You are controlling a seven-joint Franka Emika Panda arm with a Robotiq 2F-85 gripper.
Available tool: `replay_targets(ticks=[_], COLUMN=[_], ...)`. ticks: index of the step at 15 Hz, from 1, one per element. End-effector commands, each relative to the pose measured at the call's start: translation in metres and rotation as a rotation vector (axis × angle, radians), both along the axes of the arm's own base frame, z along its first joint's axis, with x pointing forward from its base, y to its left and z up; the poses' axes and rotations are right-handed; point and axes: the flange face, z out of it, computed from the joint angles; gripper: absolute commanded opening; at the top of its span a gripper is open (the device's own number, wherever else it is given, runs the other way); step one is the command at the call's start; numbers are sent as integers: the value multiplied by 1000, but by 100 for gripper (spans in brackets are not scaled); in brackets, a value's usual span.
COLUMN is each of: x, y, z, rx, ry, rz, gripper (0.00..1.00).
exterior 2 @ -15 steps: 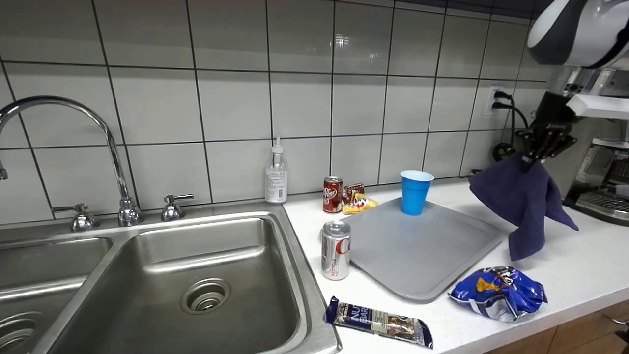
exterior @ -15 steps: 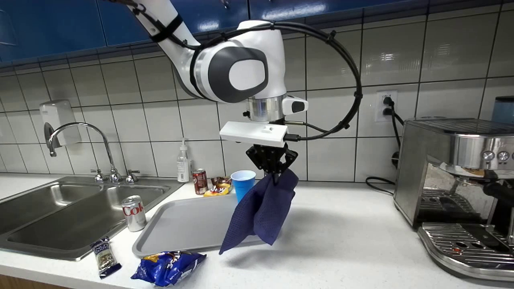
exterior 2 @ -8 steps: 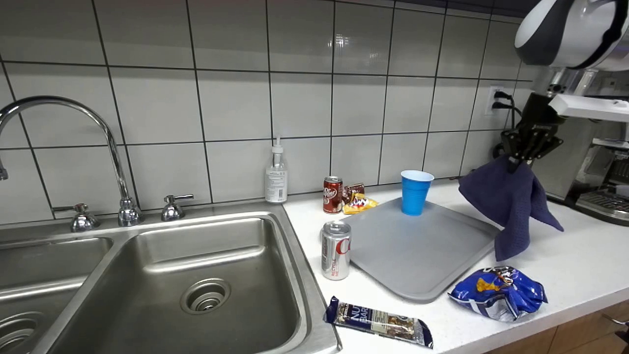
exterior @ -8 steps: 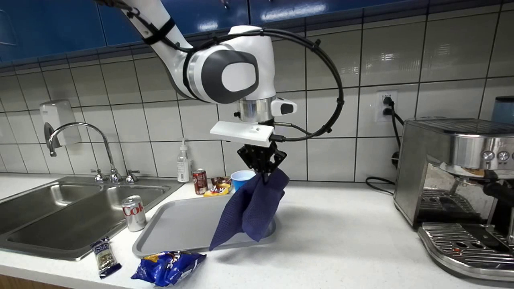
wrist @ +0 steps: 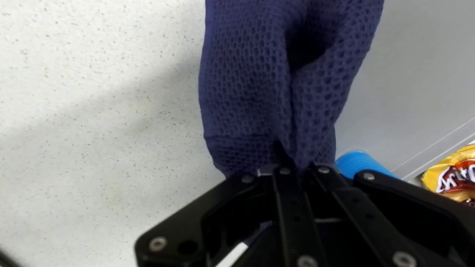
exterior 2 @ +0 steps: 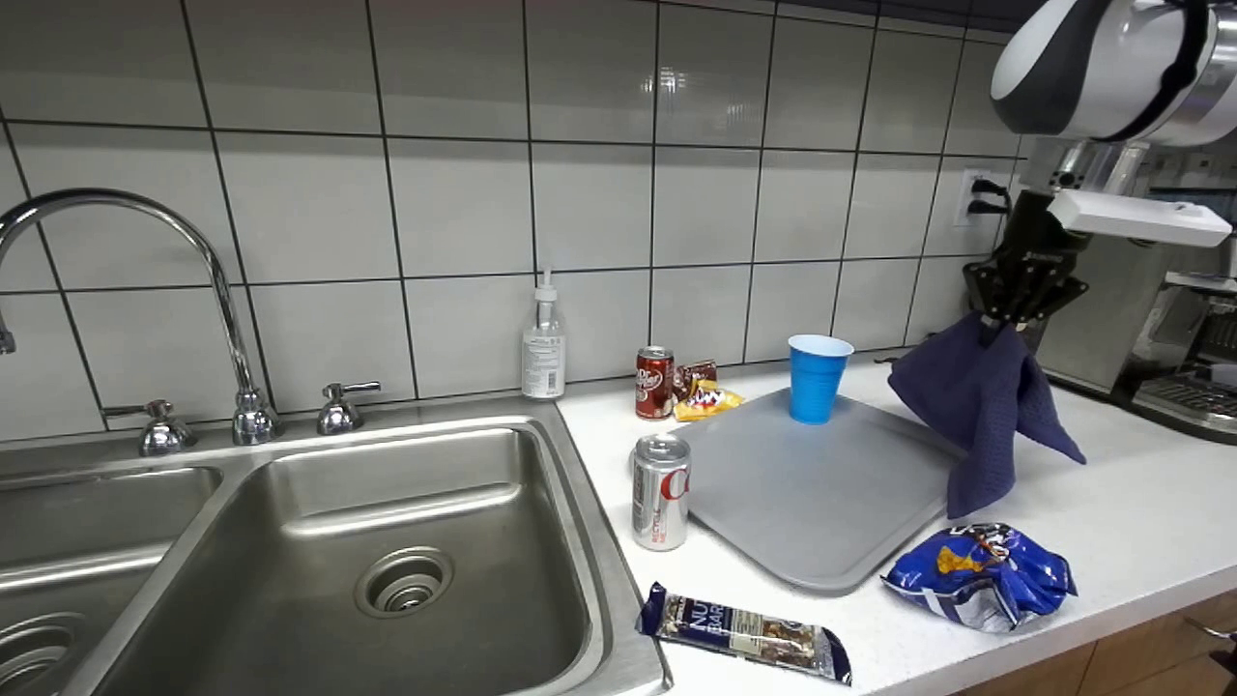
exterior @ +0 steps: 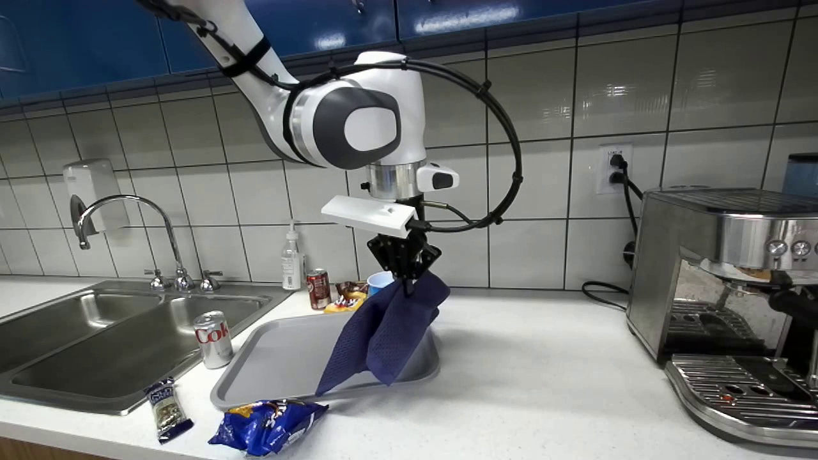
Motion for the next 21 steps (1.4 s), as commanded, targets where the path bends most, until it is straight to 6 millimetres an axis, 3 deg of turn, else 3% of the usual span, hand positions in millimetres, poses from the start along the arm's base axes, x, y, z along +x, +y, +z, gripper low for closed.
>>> replay_targets(ticks=[1,21], x=[8,25], y=[11,39], z=[2,-38], rx=[24,63], ry=[10,101], rz=[-37,-229], gripper=[1,1])
